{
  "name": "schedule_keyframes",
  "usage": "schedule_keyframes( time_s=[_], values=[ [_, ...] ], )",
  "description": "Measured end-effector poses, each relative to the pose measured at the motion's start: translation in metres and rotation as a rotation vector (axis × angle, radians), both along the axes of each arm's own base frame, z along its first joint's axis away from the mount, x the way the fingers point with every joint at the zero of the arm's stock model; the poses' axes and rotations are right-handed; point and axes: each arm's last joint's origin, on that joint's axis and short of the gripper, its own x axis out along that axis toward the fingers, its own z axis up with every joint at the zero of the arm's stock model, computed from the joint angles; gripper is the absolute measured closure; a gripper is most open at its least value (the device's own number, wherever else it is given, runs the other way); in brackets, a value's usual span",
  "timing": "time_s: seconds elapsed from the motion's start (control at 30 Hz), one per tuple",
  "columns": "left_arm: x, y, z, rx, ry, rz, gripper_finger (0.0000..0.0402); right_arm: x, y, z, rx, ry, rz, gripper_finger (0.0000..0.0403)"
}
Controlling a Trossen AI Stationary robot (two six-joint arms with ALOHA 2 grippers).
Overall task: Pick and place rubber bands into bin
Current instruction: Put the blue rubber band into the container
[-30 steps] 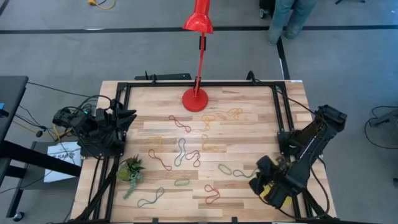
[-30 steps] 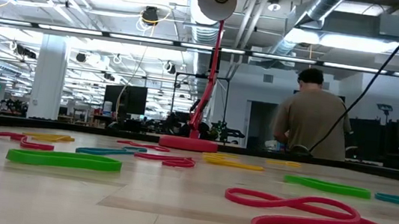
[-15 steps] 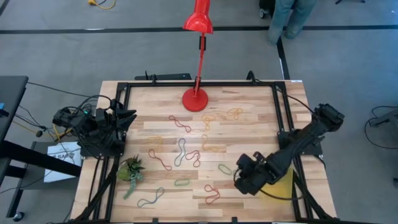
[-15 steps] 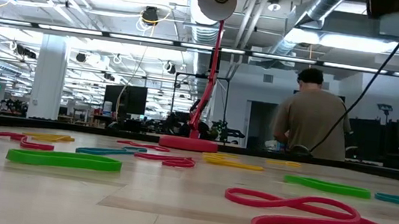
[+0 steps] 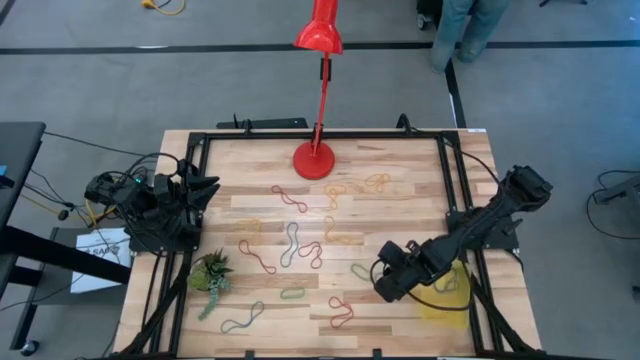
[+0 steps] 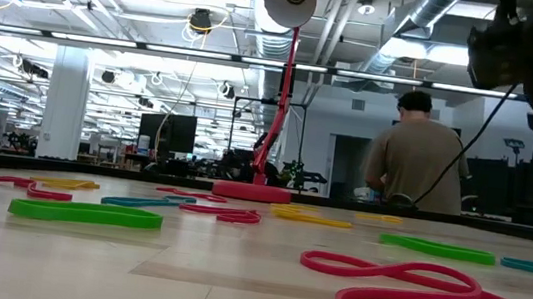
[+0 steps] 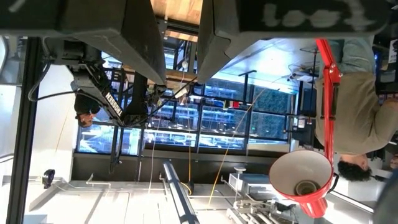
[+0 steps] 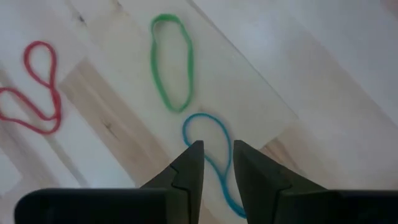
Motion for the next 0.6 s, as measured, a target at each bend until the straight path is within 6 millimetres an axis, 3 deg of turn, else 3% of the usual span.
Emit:
schedule_keyframes(
  time_s=[0.6],
  values=[
    [0.0, 0.0, 0.0, 0.001, 0.0, 0.0, 0.0319, -0.011, -0.007, -0.032, 0.059, -0.035, -0.008, 0.0321]
  ],
)
